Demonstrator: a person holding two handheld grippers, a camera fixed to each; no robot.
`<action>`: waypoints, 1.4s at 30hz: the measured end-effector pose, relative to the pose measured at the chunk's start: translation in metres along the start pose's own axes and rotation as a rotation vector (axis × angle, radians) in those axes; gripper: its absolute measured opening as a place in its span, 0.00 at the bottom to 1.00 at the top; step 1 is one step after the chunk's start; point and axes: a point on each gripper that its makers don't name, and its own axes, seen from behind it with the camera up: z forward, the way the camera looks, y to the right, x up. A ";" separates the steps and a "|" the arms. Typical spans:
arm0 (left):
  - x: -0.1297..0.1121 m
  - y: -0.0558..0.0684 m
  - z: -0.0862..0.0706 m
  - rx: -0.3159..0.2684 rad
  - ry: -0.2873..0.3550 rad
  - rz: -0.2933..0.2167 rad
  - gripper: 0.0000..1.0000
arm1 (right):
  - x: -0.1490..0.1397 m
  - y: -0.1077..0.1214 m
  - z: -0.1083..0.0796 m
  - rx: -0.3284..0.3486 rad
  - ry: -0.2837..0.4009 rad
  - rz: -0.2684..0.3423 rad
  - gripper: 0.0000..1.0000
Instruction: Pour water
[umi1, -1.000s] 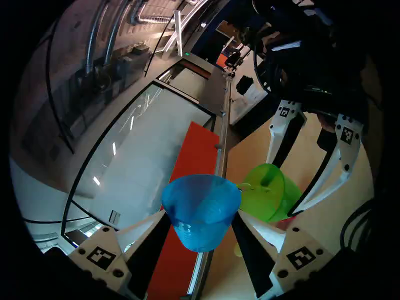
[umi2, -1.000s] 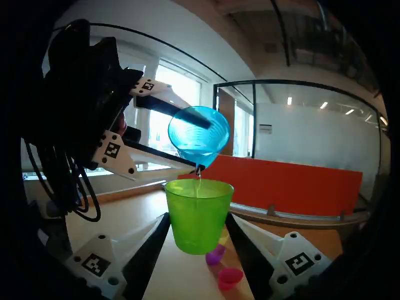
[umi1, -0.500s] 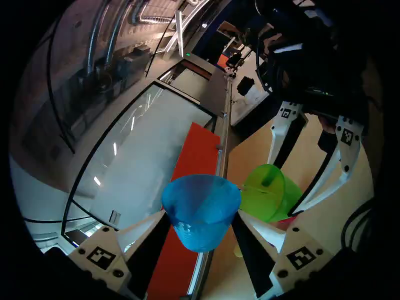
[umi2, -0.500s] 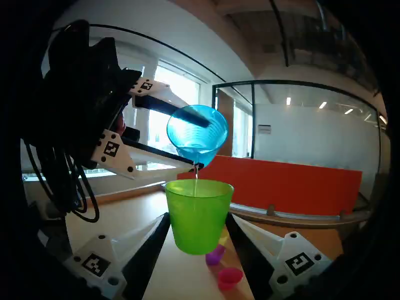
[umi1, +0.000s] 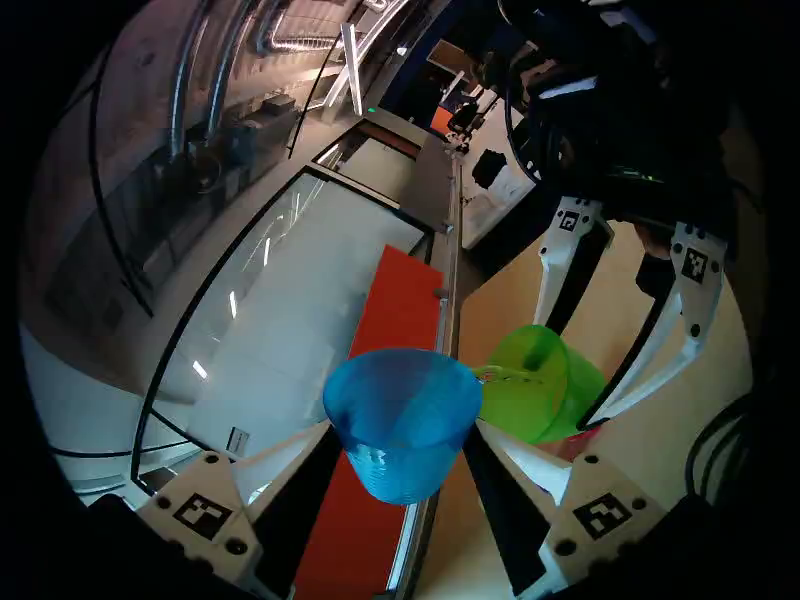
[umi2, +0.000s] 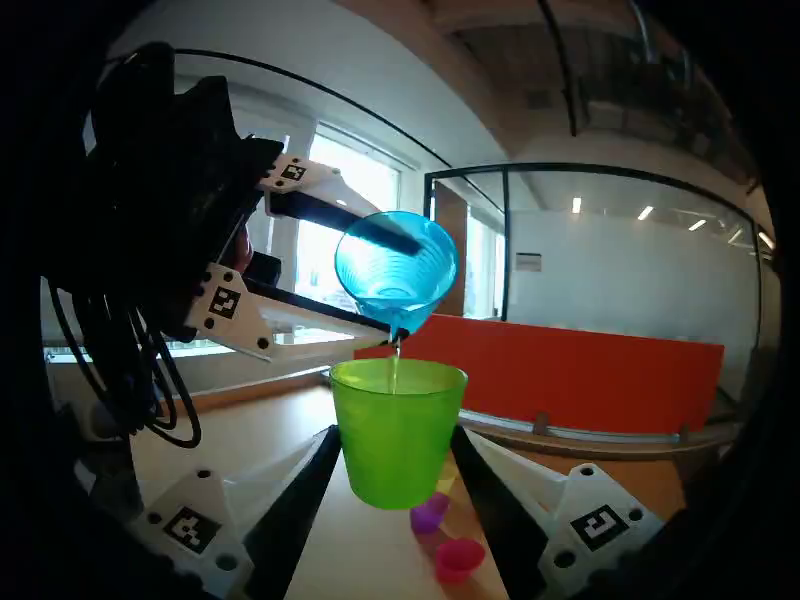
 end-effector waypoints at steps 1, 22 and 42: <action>0.000 -0.001 0.000 0.001 0.000 0.002 0.81 | 0.000 0.000 0.000 0.000 0.000 -0.001 0.84; 0.007 -0.003 0.003 0.010 0.006 0.066 0.81 | 0.001 0.006 -0.001 -0.005 0.007 -0.001 0.84; 0.011 -0.005 0.006 0.016 0.011 0.106 0.81 | 0.001 0.011 -0.001 -0.012 0.013 0.004 0.84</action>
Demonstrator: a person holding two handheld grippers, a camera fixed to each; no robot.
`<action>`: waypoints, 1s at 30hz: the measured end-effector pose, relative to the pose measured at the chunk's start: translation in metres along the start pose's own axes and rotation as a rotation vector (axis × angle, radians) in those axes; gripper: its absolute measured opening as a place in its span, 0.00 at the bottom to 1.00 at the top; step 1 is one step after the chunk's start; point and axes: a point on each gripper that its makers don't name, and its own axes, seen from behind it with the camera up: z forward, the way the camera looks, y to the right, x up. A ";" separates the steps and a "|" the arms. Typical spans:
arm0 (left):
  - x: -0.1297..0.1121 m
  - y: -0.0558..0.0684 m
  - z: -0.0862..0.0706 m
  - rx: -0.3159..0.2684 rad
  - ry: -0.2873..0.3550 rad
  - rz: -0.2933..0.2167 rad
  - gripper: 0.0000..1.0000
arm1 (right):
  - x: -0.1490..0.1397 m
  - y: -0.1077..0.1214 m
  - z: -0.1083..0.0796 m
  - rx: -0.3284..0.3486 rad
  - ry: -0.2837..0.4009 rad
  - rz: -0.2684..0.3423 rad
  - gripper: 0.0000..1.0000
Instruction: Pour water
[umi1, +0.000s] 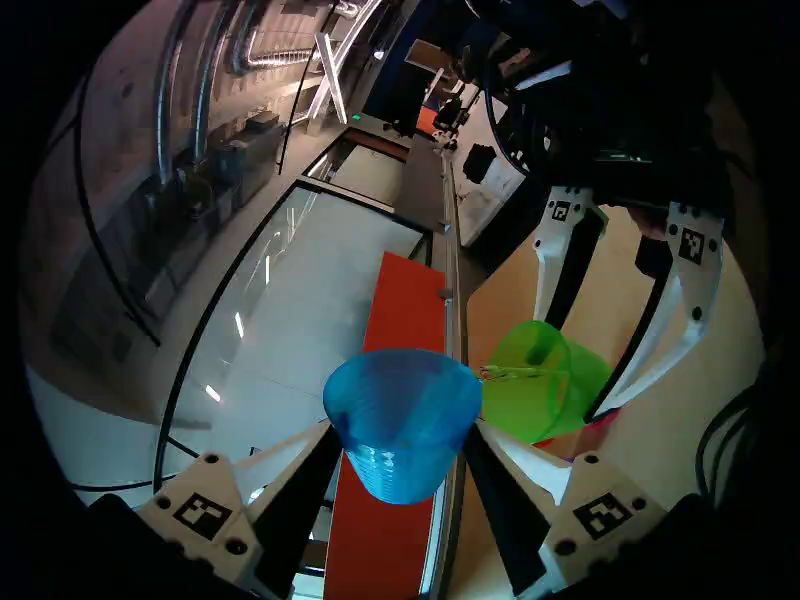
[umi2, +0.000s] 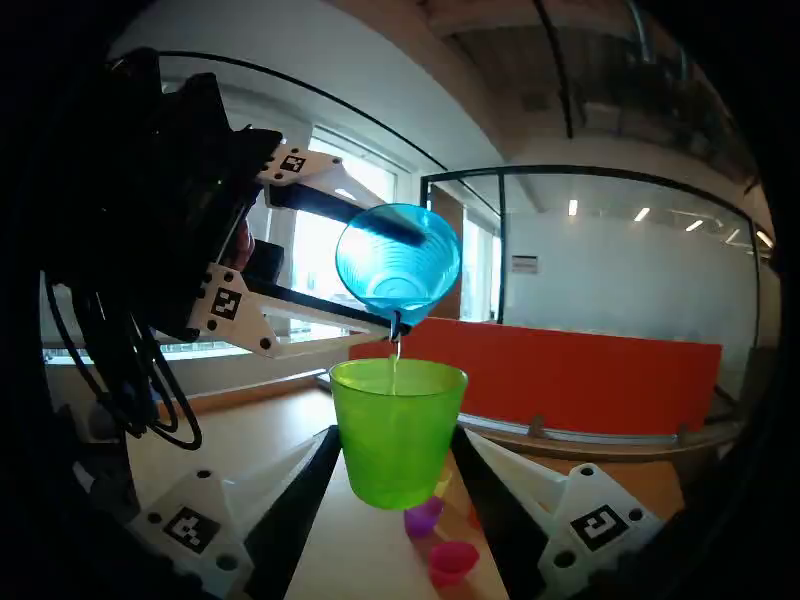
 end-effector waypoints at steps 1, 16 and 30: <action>0.000 0.000 0.000 0.000 0.000 0.000 0.81 | 0.000 0.000 0.000 -0.001 0.000 0.000 0.84; 0.006 -0.001 0.000 0.005 0.003 0.047 0.81 | 0.001 0.002 0.001 -0.005 0.005 0.002 0.84; 0.007 -0.003 0.002 0.015 0.003 0.091 0.81 | 0.001 0.004 0.001 -0.009 0.008 0.004 0.84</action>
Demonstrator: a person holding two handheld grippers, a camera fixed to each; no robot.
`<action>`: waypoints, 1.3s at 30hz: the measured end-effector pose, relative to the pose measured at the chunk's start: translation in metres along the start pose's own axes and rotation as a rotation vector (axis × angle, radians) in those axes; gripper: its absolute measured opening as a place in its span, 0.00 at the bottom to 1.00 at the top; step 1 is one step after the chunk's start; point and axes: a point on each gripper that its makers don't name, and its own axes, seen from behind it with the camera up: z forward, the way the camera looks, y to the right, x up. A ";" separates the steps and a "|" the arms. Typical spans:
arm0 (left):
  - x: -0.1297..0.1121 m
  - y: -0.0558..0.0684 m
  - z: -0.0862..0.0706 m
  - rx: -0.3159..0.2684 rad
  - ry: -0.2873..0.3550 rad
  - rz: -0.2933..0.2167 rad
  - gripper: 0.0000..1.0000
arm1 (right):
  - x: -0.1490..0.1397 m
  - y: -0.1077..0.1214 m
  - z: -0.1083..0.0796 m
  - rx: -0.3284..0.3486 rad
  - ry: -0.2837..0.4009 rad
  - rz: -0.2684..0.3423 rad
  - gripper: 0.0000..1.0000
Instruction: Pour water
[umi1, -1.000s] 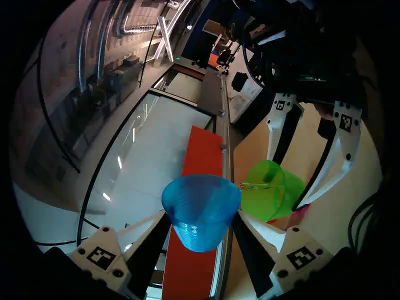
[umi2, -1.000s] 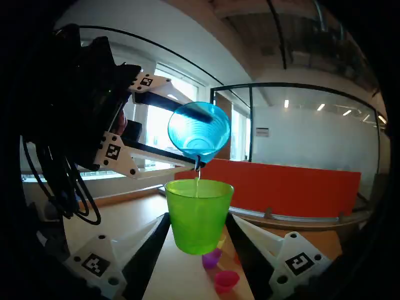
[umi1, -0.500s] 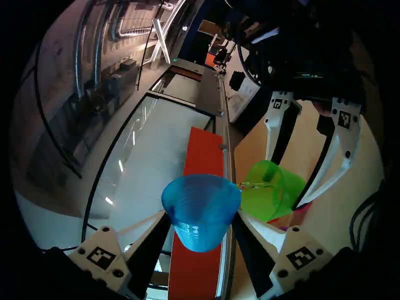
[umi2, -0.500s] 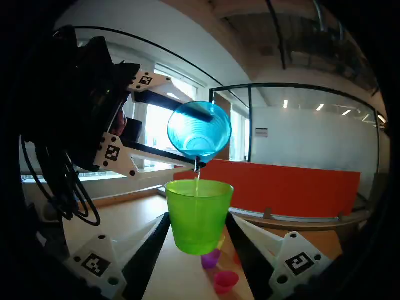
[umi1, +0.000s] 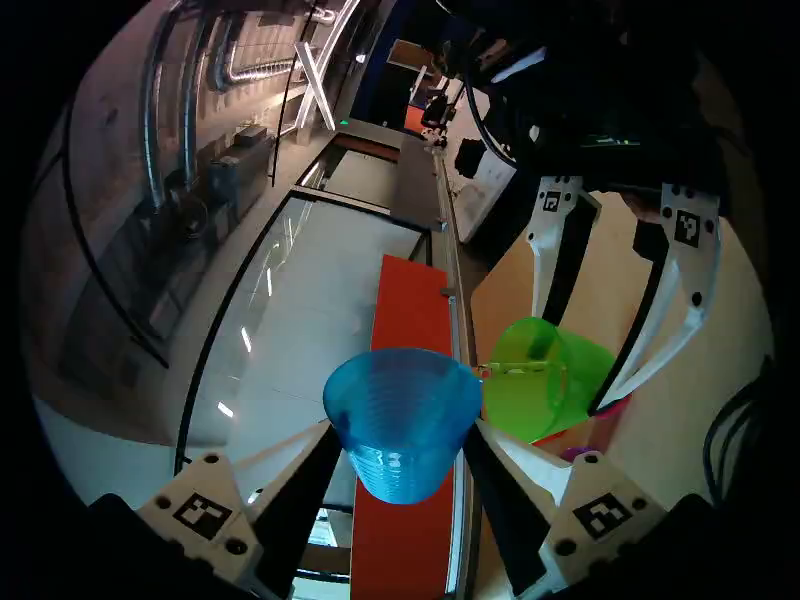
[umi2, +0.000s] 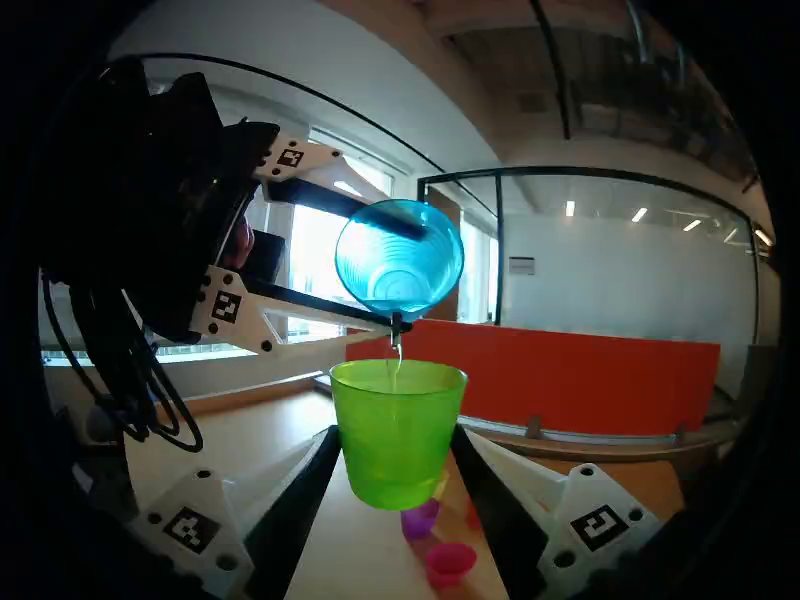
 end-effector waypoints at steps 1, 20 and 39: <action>0.000 0.000 0.000 0.000 0.001 0.003 0.81 | 0.000 0.000 0.000 0.000 0.000 0.000 0.84; 0.005 -0.006 0.005 0.007 0.010 0.047 0.81 | 0.002 0.004 -0.001 -0.006 0.006 0.002 0.84; 0.009 -0.008 0.011 0.011 0.018 0.098 0.81 | 0.005 0.006 0.000 -0.007 0.012 0.000 0.84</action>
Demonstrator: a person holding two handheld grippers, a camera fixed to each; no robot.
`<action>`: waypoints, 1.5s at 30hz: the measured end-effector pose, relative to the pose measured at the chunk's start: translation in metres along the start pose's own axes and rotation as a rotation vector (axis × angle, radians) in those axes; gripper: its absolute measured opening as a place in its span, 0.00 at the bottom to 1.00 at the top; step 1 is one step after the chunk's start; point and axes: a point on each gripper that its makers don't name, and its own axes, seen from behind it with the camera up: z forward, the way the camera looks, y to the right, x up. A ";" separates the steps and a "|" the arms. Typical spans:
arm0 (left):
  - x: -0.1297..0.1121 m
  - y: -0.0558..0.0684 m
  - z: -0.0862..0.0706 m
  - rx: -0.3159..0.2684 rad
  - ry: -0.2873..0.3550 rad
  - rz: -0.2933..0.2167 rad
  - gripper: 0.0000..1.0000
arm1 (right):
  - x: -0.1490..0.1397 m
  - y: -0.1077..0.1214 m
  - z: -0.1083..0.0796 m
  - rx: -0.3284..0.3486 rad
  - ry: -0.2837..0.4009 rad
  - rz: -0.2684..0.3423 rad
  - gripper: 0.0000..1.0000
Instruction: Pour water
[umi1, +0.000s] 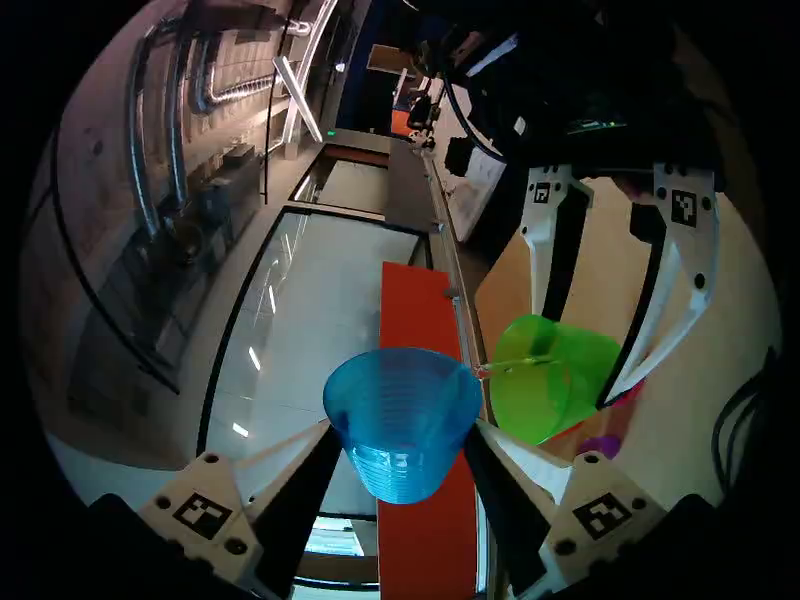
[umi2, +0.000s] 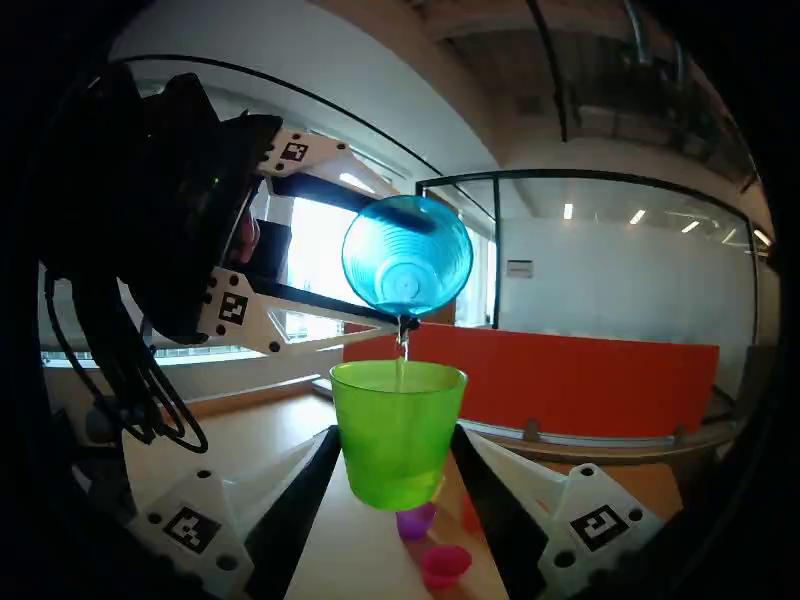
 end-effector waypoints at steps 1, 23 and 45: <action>0.000 0.000 0.000 0.000 0.001 0.003 0.81 | 0.000 0.000 0.000 0.000 0.000 0.000 0.84; 0.003 -0.011 0.000 0.008 0.005 0.050 0.81 | 0.004 0.002 0.000 -0.004 0.007 -0.003 0.84; 0.004 -0.020 -0.003 0.018 0.008 0.091 0.81 | 0.006 0.004 0.000 -0.007 0.013 -0.004 0.84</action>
